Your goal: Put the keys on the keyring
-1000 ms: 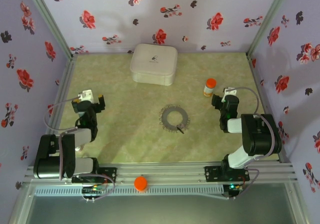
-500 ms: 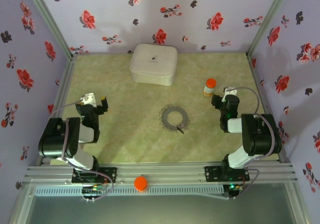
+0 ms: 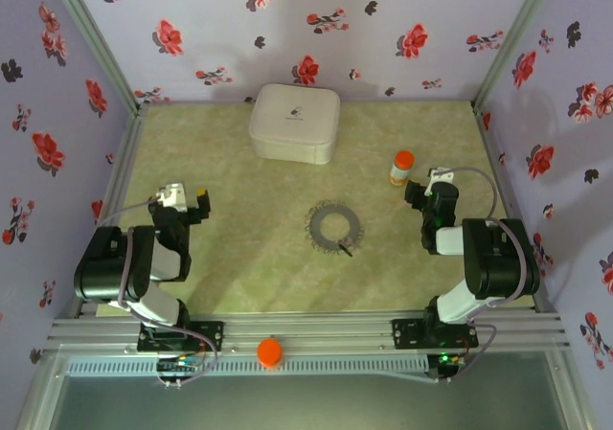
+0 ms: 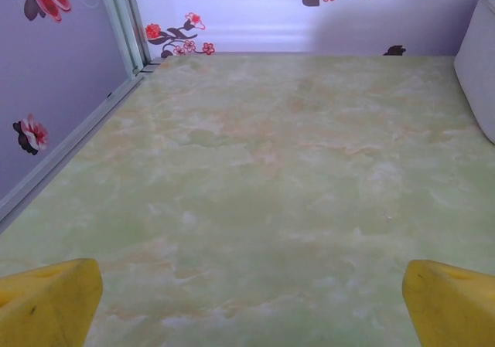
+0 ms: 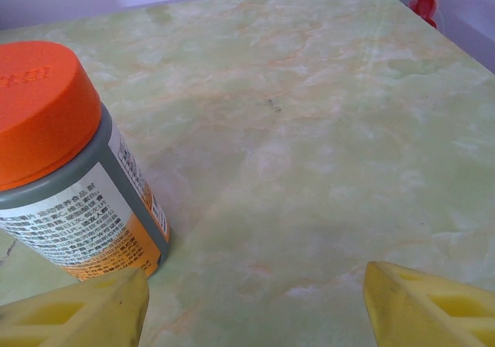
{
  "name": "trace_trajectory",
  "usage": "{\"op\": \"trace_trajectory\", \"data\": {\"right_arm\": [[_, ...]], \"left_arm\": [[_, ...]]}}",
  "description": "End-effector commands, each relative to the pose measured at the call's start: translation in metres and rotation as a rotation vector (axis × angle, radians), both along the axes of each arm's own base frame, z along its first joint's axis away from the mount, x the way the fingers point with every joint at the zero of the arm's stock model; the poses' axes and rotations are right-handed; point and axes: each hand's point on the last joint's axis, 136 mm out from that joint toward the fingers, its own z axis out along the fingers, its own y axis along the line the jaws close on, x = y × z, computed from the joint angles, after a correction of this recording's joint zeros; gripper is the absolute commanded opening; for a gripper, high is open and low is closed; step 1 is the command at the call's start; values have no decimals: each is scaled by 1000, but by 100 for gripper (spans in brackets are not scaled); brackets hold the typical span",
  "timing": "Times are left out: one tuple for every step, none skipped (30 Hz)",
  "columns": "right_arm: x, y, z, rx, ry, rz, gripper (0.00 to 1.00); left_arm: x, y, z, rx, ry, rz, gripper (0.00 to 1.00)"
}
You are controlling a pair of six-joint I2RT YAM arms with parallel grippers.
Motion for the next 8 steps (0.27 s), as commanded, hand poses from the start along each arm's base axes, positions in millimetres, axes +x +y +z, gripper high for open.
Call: {"op": "trace_trajectory", "data": {"right_arm": [[7, -2, 10, 15, -40, -6, 74], [7, -1, 10, 15, -40, -6, 74], [7, -2, 10, 14, -40, -6, 74], [7, -2, 11, 14, -43, -6, 74], [7, -1, 11, 14, -42, -6, 74], [7, -1, 11, 14, -42, -5, 74], [7, -1, 11, 16, -42, -5, 74], [7, -2, 11, 16, -42, -7, 74]], "left_arm": [[7, -6, 9, 23, -29, -38, 100], [11, -8, 9, 25, -16, -51, 100], [15, -10, 6, 28, 15, -66, 100], [21, -12, 5, 30, 38, -79, 100], [24, -15, 3, 34, 61, -94, 100], [24, -17, -1, 36, 82, -108, 100], [24, -18, 2, 37, 68, -114, 100], [23, -18, 3, 38, 56, -117, 100]]}}
